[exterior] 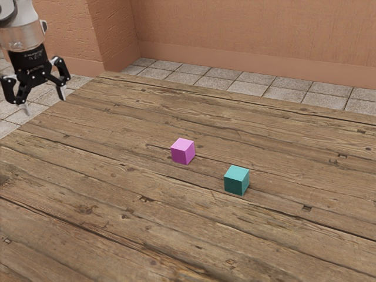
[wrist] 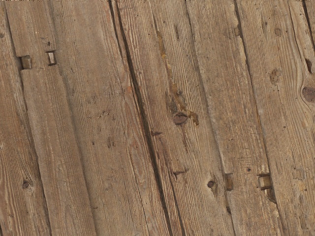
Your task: Pick up the blue block with one arm, and put the blue block on the pink block with one arm
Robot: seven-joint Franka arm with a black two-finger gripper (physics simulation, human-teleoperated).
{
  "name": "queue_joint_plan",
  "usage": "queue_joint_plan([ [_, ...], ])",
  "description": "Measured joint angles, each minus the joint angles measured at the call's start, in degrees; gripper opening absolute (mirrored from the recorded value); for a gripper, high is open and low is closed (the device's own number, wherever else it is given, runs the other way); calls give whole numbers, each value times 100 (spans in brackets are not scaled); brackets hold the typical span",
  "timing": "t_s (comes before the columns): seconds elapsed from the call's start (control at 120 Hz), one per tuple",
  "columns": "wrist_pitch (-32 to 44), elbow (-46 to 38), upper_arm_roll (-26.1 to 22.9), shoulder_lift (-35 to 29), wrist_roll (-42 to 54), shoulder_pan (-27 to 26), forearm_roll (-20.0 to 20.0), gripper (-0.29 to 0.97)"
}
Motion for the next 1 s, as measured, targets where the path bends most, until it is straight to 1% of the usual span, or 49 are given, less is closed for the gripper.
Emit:
queue_joint_plan([
  [0.15, 257, -90, -6, -4, -48, 32, 16, 68],
  [0.217, 367, -61, -65, -86, -63, 26, 225, 68],
  [0.292, 357, -87, -62, -121, -86, -103, 248, 68],
  [0.35, 258, -29, -39, -19, -120, -389, 219, 68],
  [0.4, 196, 8, -80, 215, -132, -507, 10, 68],
  [0.45, 256, -9, -359, 488, -63, -559, -172, 68],
  [0.517, 389, -44, -558, 712, 96, -755, -328, 68],
  [0.558, 484, 55, -664, 988, 233, -794, -391, 68],
  [0.617, 668, 343, -863, 1519, 451, -820, -447, 68],
  [0.708, 925, 1147, -1215, 2577, 796, -822, -483, 68],
  [0.767, 1109, 1426, -1387, 3055, 1096, -832, -492, 68],
  [0.85, 1350, 1783, -1547, 3599, 1540, -884, -497, 68],
  [1.0, 1654, 2294, -1562, 4351, 2374, -897, -614, 68],
])
